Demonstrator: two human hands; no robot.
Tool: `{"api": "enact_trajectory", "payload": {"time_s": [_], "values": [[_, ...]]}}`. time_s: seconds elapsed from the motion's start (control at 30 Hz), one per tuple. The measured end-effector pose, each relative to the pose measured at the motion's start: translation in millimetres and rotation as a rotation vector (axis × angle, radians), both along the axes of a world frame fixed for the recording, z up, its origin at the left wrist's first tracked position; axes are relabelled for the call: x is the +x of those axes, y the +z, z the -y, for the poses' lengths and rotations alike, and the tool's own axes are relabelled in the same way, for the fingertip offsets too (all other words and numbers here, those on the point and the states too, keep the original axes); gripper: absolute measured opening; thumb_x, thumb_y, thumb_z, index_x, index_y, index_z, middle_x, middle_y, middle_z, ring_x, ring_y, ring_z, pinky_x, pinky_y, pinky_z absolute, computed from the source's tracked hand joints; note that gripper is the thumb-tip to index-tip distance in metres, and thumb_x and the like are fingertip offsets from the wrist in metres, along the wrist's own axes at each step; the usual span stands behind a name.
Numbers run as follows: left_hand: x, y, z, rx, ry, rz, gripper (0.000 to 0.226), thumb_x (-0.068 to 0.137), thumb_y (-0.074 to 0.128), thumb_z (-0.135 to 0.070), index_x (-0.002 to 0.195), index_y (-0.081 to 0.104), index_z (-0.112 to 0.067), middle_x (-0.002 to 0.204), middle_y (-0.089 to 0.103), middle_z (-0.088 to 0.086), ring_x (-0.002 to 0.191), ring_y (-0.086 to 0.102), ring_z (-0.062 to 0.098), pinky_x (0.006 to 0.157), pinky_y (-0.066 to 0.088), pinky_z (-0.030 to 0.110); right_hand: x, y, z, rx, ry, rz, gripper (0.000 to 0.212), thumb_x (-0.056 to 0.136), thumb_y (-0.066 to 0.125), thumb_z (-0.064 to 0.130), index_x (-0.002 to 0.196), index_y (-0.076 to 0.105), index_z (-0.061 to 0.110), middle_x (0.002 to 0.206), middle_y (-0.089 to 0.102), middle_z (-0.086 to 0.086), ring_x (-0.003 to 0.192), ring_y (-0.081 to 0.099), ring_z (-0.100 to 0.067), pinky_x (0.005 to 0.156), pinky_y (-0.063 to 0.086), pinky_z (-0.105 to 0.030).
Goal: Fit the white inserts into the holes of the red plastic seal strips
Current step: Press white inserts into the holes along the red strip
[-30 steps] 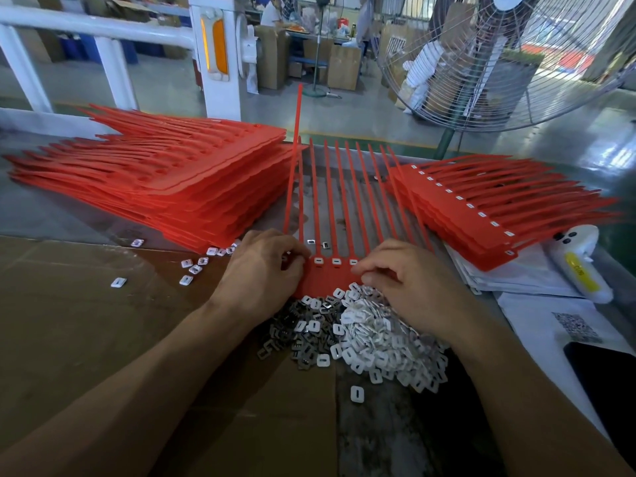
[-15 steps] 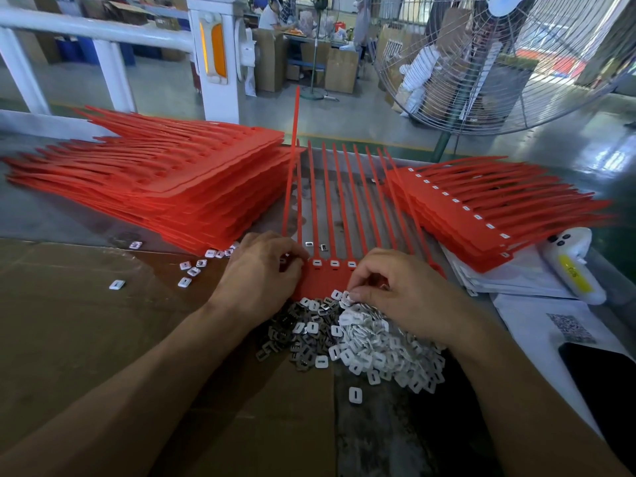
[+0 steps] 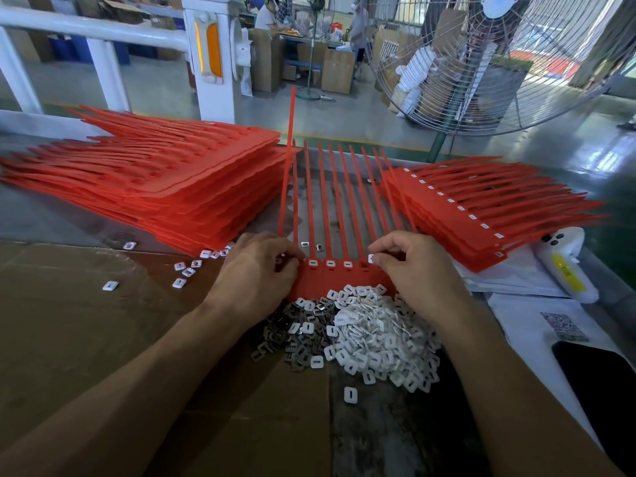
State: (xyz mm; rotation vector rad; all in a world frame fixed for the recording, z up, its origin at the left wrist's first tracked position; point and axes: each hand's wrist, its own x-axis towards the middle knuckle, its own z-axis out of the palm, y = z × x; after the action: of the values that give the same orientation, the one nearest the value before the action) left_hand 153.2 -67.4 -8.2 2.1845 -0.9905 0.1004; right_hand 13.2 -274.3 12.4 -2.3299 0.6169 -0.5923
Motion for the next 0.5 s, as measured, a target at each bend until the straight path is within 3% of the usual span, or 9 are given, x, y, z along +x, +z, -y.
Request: {"api": "enact_trajectory", "payload": {"time_s": [0.13,0.3,0.5], "values": [[0.1,0.2,0.1,-0.008,-0.002,-0.011,0.017,0.097,0.063,-0.031,0.109,0.074,-0.036,0.113,0.063,-0.016,0.117,0.044,0.009,0.098,0.04,0.031,5.8,-3.3,0.3,-0.028,-0.026,-0.045,0.013,0.093,0.074,0.027,0.09,0.075,0.039,0.091,0.068,0.028,0.089,0.062,0.012,0.08,0.047,-0.018],[0.4,0.6,0.3,-0.019,0.0,-0.021,0.017,0.096,0.063,-0.031,0.108,0.073,-0.037,0.112,0.062,-0.017,0.117,0.044,0.009,0.102,0.041,0.035,10.4,-4.1,-1.8,-0.013,-0.008,-0.052,0.013,0.096,0.071,0.022,0.094,0.078,0.033,0.086,0.066,0.029,0.085,0.058,0.022,0.067,0.039,-0.003],[0.5,1.0,0.6,-0.008,-0.003,-0.014,0.017,0.096,0.063,-0.032,0.109,0.073,-0.036,0.113,0.063,-0.017,0.117,0.044,0.009,0.1,0.041,0.034,11.1,0.8,-6.8,-0.032,-0.008,-0.081,0.013,0.097,0.07,0.02,0.101,0.08,0.026,0.09,0.07,0.021,0.085,0.061,0.011,0.069,0.039,-0.005]]}}
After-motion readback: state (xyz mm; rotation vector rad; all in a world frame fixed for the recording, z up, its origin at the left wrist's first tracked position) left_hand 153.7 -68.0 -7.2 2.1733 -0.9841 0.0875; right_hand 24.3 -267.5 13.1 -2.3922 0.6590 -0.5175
